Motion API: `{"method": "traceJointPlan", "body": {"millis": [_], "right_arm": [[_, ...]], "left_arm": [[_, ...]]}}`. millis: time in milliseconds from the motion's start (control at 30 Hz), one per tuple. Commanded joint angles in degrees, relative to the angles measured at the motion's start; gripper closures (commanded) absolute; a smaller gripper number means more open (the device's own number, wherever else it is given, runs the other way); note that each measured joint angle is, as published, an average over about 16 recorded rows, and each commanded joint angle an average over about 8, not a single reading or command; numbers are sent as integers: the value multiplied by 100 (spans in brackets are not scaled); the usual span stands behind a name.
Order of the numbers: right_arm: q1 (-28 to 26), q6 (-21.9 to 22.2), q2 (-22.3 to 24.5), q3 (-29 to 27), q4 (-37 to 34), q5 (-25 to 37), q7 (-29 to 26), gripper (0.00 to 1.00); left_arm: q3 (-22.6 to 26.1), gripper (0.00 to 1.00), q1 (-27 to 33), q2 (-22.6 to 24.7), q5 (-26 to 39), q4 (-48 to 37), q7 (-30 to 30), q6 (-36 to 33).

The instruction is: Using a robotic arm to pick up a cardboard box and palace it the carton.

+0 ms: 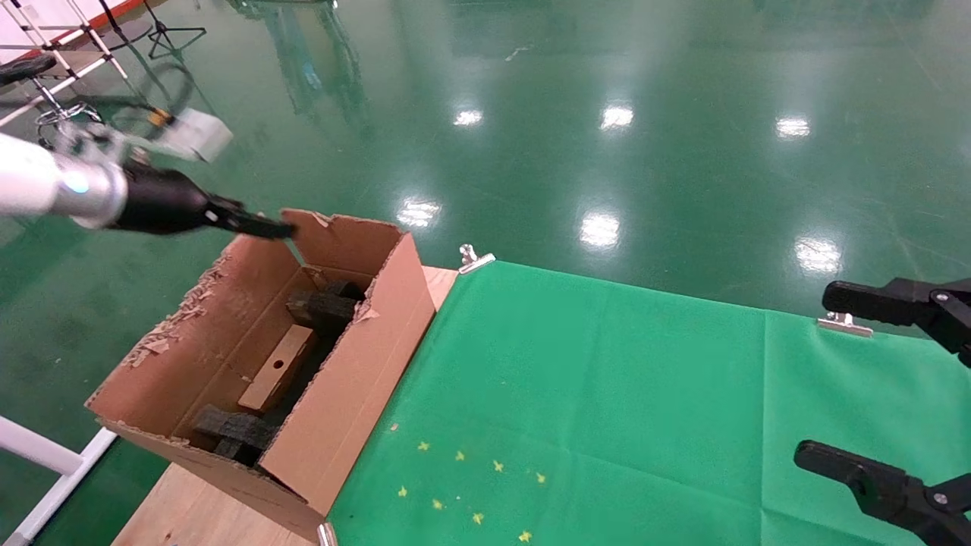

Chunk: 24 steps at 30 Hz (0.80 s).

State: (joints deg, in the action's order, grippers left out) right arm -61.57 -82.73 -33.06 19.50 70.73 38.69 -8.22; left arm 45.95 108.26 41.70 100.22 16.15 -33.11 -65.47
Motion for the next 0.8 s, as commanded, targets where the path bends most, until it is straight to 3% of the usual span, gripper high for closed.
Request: {"method": "traceJointPlan", "body": {"millis": [33, 800], "right_arm": [[0, 0, 0, 0, 0, 0, 0, 0], [0, 0, 0, 0, 0, 0, 0, 0]], "left_arm": [[-99, 0, -154, -22, -193, 190, 74, -67], [-1395, 0, -2177, -311, -2720, 2677, 1042, -943]]}}
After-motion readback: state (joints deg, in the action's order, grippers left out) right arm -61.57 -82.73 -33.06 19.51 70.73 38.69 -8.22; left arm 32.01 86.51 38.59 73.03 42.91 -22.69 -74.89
